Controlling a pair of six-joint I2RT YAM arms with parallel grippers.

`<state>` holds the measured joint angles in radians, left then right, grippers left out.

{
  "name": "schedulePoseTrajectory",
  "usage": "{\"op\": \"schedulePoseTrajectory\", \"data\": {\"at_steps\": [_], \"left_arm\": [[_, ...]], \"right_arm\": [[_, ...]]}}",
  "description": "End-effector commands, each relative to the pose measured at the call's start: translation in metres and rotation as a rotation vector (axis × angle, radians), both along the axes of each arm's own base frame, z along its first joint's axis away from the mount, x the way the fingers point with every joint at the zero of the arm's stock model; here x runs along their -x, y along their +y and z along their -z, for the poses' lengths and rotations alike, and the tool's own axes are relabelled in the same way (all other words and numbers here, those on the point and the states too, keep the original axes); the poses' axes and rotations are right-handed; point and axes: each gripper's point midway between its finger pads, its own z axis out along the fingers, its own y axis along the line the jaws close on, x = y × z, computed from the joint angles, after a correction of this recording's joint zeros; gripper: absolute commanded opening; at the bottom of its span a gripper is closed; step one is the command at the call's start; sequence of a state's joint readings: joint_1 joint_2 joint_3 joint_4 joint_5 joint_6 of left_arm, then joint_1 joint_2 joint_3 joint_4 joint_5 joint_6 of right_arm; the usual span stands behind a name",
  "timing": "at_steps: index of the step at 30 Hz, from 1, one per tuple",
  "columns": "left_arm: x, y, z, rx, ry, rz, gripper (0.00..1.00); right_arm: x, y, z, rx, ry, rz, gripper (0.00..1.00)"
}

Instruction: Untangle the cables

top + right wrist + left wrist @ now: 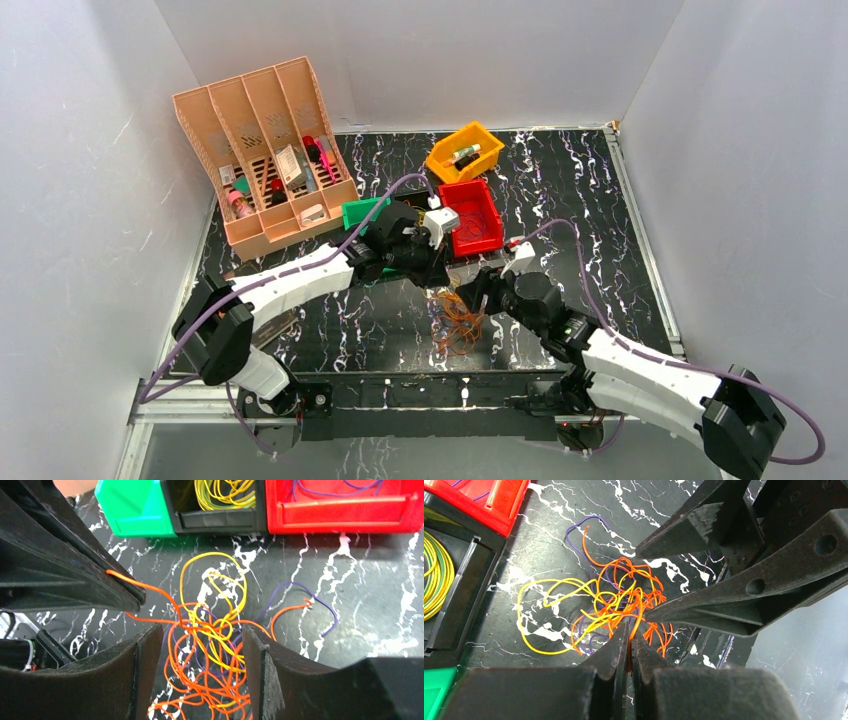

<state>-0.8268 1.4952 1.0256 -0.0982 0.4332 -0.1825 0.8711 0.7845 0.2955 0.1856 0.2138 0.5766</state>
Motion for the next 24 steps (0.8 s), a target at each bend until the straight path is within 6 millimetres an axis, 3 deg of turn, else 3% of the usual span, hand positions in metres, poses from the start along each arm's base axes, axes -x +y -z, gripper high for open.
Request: {"op": "schedulePoseTrajectory", "data": {"at_steps": [1, 7, 13, 18, 21, 24], "left_arm": [[0.004, -0.001, -0.027, 0.031, -0.022, 0.023, 0.0], [0.007, -0.003, -0.041, 0.055, -0.023, 0.035, 0.0], [0.015, -0.006, -0.071, 0.114, -0.024, 0.062, 0.0], [0.027, -0.01, -0.087, 0.152, 0.013, 0.106, 0.0], [0.032, -0.011, -0.095, 0.151, 0.016, 0.117, 0.0], [0.035, -0.011, -0.117, 0.184, 0.004, 0.126, 0.0]], "right_arm": [[-0.015, 0.021, -0.04, -0.139, -0.121, -0.014, 0.68], [-0.026, 0.021, -0.034, -0.174, -0.125, 0.052, 0.68], [-0.04, 0.018, -0.03, -0.183, -0.157, 0.122, 0.68], [-0.051, 0.032, -0.03, -0.183, -0.176, 0.11, 0.68], [-0.058, 0.04, -0.021, -0.162, -0.162, 0.108, 0.68], [-0.062, 0.044, -0.009, -0.135, -0.15, 0.112, 0.68]]}}
